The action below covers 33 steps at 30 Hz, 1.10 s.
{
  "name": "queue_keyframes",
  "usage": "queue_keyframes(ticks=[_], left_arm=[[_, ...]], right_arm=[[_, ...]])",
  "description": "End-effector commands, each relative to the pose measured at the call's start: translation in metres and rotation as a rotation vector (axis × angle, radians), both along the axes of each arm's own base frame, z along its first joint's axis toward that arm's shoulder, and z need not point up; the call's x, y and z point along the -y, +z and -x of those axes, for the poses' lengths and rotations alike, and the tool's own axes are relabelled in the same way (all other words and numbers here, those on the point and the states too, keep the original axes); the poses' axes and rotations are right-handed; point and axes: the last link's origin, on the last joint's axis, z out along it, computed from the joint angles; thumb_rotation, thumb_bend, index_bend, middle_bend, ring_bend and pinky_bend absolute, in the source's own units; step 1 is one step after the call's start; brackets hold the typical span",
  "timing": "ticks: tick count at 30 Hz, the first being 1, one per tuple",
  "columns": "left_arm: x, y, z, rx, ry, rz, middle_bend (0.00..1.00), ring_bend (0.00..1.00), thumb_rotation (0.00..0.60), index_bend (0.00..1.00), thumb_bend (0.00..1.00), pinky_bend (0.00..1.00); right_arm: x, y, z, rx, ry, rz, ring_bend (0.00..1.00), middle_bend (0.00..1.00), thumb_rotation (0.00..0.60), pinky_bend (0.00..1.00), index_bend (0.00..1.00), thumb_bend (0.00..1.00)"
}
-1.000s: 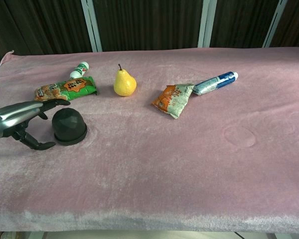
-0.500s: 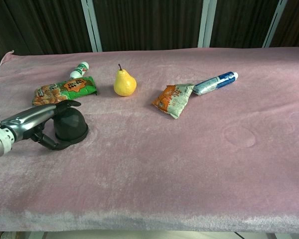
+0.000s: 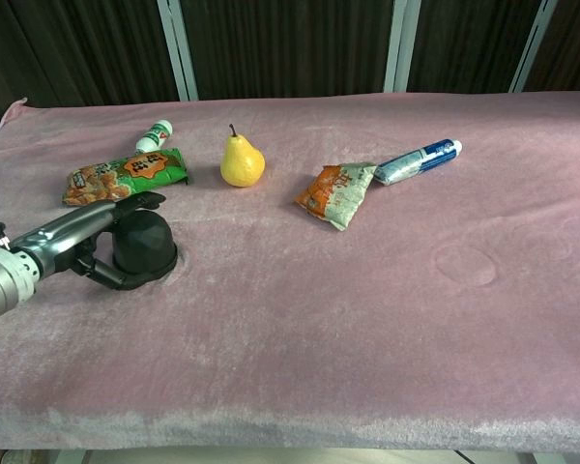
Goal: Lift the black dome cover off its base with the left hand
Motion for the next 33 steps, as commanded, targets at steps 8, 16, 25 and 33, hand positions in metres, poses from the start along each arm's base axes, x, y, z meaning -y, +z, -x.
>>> queue_keyframes(ticks=[8, 16, 25, 33], left_arm=[[0.007, -0.011, 0.004, -0.018, -0.004, 0.020, 0.24, 0.31, 0.600, 0.14, 0.29, 0.31], [0.005, -0.004, 0.002, 0.017, -0.028, -0.062, 0.36, 0.44, 0.600, 0.29, 0.30, 0.42], [0.007, 0.013, 0.006, 0.031, -0.062, -0.135, 0.45, 0.53, 0.600, 0.39, 0.31, 0.48], [0.006, 0.025, 0.008, 0.032, -0.074, -0.169, 0.45, 0.53, 0.600, 0.39, 0.31, 0.49]], right_arm=[[-0.001, 0.001, 0.001, 0.003, 0.000, 0.000, 0.05, 0.00, 0.600, 0.17, 0.00, 0.00], [-0.001, 0.000, 0.000, 0.002, 0.004, -0.003, 0.05, 0.00, 0.600, 0.17, 0.00, 0.00], [-0.001, 0.000, 0.000, 0.000, 0.004, -0.003, 0.05, 0.00, 0.600, 0.17, 0.00, 0.00], [-0.001, -0.001, 0.000, -0.002, 0.005, -0.006, 0.05, 0.00, 0.600, 0.17, 0.00, 0.00]])
